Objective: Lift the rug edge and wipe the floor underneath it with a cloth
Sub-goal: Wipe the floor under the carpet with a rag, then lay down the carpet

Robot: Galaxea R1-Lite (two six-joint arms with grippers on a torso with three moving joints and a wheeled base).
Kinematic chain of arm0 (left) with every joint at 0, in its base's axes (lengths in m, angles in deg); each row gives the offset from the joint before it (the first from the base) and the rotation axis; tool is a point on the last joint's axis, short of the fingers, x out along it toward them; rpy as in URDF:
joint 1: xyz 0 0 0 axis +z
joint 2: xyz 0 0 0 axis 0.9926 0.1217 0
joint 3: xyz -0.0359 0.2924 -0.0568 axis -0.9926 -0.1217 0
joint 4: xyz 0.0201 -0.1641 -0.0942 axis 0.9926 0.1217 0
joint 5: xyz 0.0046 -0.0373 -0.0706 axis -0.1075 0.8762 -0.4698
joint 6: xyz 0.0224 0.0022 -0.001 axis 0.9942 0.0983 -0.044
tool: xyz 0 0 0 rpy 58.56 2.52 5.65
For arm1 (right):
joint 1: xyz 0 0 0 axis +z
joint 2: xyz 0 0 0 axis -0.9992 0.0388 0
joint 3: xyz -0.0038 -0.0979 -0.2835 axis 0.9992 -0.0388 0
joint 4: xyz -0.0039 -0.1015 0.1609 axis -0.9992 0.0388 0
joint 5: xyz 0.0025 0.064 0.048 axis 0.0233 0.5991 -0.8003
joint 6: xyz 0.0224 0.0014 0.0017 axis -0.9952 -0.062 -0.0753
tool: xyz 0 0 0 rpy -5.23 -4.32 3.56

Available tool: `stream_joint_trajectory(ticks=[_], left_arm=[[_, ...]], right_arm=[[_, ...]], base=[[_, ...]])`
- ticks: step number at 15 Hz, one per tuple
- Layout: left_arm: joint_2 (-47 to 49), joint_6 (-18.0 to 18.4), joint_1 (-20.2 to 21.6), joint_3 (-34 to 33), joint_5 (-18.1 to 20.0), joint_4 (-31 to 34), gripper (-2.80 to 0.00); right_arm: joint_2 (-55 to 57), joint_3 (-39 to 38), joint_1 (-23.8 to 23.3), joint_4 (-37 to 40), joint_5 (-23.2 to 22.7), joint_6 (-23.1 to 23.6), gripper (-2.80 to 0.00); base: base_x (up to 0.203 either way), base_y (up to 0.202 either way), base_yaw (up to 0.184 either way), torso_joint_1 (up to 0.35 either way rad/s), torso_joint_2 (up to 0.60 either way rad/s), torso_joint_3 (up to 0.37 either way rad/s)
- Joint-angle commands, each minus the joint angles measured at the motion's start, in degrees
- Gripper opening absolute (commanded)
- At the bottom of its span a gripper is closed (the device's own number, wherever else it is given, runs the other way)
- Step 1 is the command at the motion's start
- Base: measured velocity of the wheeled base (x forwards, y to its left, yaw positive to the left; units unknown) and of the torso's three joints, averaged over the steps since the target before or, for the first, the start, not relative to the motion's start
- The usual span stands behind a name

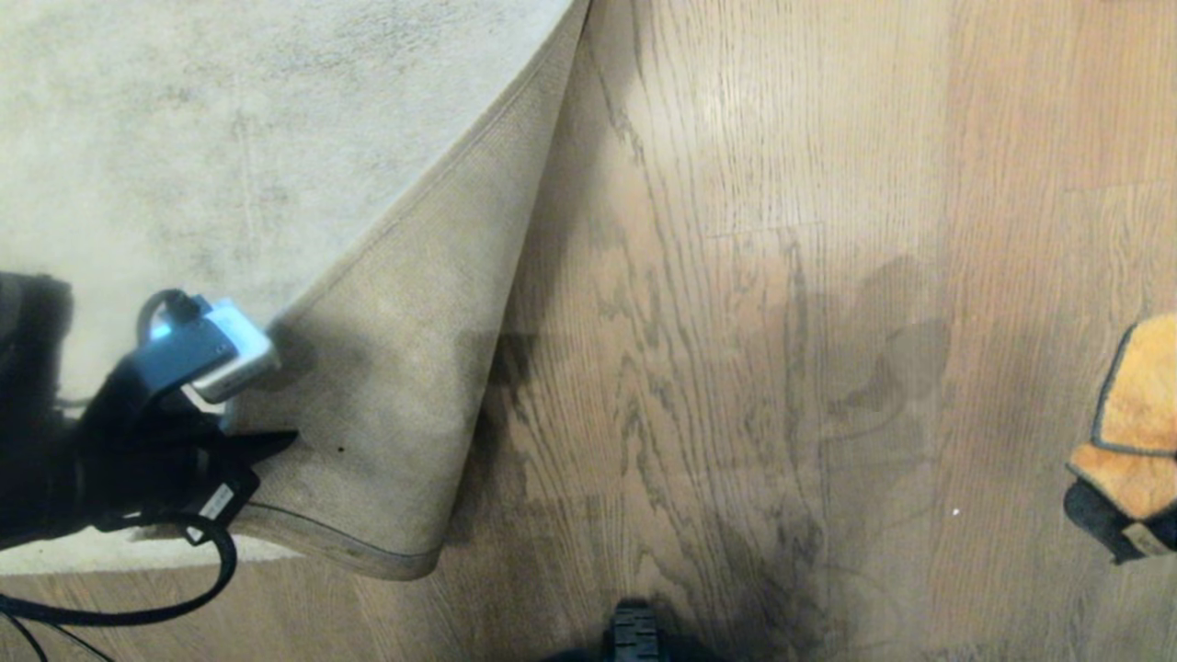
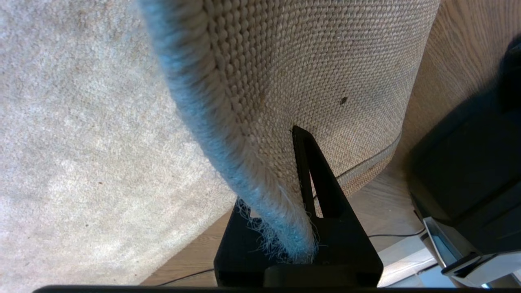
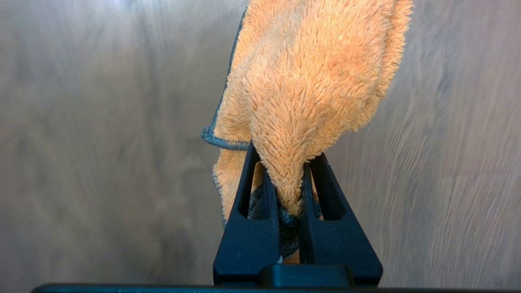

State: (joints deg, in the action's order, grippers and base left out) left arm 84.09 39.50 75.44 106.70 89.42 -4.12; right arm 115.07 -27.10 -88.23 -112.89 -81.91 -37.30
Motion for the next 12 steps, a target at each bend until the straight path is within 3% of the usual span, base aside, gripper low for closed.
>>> stream_joint_trajectory(ticks=[1,7,8,12], left_arm=[[-0.3,0.2,0.0,0.0,0.0,0.0,-2.8],[-0.7,0.2,0.0,-0.5,0.0,0.0,-2.8],[-1.0,0.2,-0.1,-0.8,0.0,0.0,-2.8],[-1.0,0.2,-0.2,-1.0,0.1,0.0,-2.8]], right_arm=[[-16.2,1.6,0.1,16.6,-1.8,0.5,-2.8],[-43.0,3.4,0.3,51.6,-3.3,1.5,-2.8],[-44.1,3.1,0.3,54.1,-3.2,1.8,-2.8],[-44.1,-0.6,0.4,52.1,-3.3,1.9,-2.8]], base=[[0.0,0.0,0.0,0.0,0.0,0.0],[0.0,0.0,0.0,0.0,0.0,0.0],[0.0,0.0,0.0,0.0,0.0,0.0],[0.0,0.0,0.0,0.0,0.0,0.0]])
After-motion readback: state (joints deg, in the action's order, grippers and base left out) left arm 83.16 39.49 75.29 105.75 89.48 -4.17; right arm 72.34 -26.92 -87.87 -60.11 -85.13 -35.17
